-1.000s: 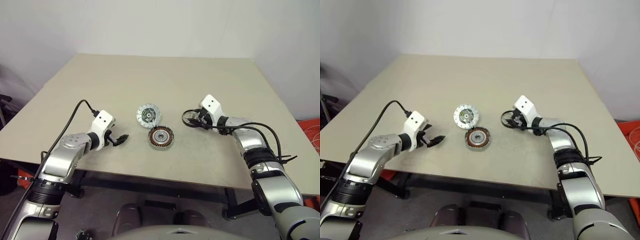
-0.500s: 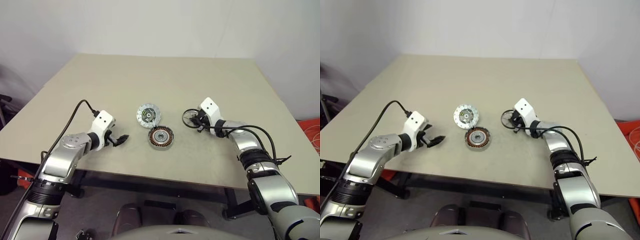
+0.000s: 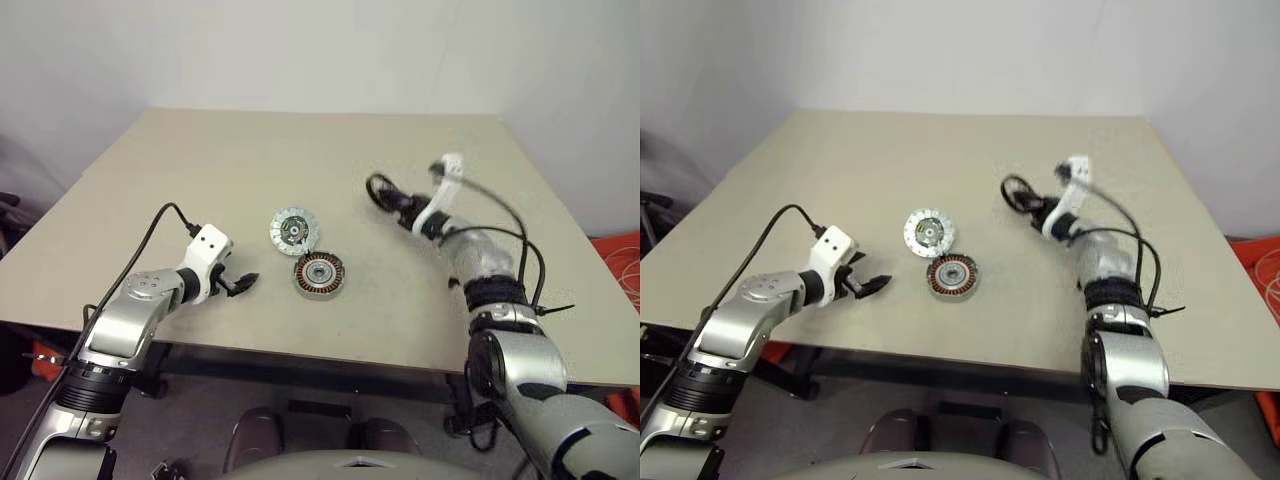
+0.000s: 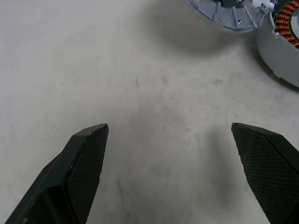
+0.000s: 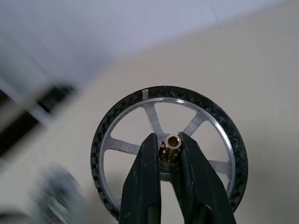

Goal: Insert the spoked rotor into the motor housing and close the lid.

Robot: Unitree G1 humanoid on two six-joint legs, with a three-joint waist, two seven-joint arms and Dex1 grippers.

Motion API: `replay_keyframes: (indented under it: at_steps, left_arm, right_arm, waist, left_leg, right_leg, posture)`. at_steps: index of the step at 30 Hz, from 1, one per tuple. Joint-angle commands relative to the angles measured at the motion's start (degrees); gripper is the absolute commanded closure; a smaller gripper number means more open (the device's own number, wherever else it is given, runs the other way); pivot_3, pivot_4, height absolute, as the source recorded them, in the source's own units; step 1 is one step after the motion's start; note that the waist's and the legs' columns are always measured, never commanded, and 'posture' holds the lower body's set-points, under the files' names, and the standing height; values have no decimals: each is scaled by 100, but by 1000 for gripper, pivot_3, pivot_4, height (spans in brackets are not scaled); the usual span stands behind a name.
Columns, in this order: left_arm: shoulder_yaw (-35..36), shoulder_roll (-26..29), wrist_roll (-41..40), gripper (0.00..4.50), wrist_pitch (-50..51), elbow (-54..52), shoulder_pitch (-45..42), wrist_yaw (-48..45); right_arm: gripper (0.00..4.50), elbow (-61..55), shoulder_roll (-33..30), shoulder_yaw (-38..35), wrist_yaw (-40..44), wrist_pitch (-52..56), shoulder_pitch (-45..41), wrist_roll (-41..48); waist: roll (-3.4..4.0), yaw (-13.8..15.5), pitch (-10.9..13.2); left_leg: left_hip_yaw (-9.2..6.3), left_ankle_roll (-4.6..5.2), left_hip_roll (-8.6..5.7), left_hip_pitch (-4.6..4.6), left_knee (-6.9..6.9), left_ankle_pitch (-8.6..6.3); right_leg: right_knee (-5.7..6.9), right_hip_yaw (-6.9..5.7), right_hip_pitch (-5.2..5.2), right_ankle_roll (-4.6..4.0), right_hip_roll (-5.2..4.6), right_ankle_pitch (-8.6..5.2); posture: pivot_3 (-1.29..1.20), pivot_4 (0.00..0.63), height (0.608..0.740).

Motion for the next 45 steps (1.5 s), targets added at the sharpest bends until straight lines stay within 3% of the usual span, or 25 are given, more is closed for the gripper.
replay_keyframes:
  at_steps: [1, 5, 11, 18, 24, 30, 39, 45]
  left_arm:
    - [132, -50, -102, 0, 22, -155, -196, 11]
    - [466, -412, -509, 0, 345, -203, -430, 158]
    - [1112, -1106, -1372, 0, 1138, -380, -776, 544]
    - [883, -1085, -1322, 0, 1180, -545, -613, 631]
    - [740, -928, -1201, 0, 1058, -527, -535, 617]
    - [692, -890, -1190, 0, 1010, -492, -516, 598]
    - [600, -846, -1159, 0, 934, -476, -487, 588]
    - [591, -798, -1125, 0, 897, -501, -429, 595]
  right_arm:
    - [4286, -435, 404, -1099, -1005, 1307, -193, 1527]
    - [4286, -609, 1126, -2234, -2491, 2022, -128, 3027]
    - [4286, -1455, 1985, -2724, -4071, 2018, 203, 4243]
    - [4286, -2200, 2260, -2580, -5675, 1462, 559, 4662]
    - [4286, -2771, 2136, -1889, -6935, 2245, 1351, 4858]
    - [4286, -2895, 1732, -1456, -7296, 2954, 1682, 5552]
    - [4286, -2588, 1112, -961, -6778, 3239, 1669, 5738]
    - [2165, -2412, 971, -787, -6549, 3140, 1735, 5558]
  waist:
    - [-1, 23, -1]
    - [0, 27, 0]
    - [0, 19, 0]
    - [0, 18, 0]
    - [-1, 16, -1]
    - [0, 21, -2]
    - [-1, 29, -2]
    - [-1, 31, -3]
  left_leg:
    - [0, -1, -1, 1, -2, 0]
    - [0, -6, -4, 0, -2, 2]
    - [4, -38, -5, -11, -20, 21]
    - [8, -46, -8, -45, -30, 26]
    - [8, -71, -14, -44, -64, 41]
    - [6, -95, -19, -30, -97, 56]
    - [5, -96, -21, -37, -100, 57]
    - [2, -96, -21, -42, -100, 57]
  right_leg:
    - [-1, 0, 2, 0, 0, 0]
    - [-3, 2, 2, 2, -2, 0]
    - [2, 4, -26, 2, -1, -1]
    - [-2, 8, -66, 34, -1, -16]
    - [-10, 8, -75, 50, 0, -22]
    - [-21, 11, -73, 71, 0, -12]
    - [-33, 10, -72, 79, 0, -8]
    - [-33, 9, -74, 81, 0, -6]
  posture:
    - [0, 0, 740]
    - [0, 0, 740]
    - [0, 0, 740]
    - [0, 0, 740]
    - [0, 0, 740]
    - [0, 0, 740]
    - [0, 0, 740]
    - [0, 0, 740]
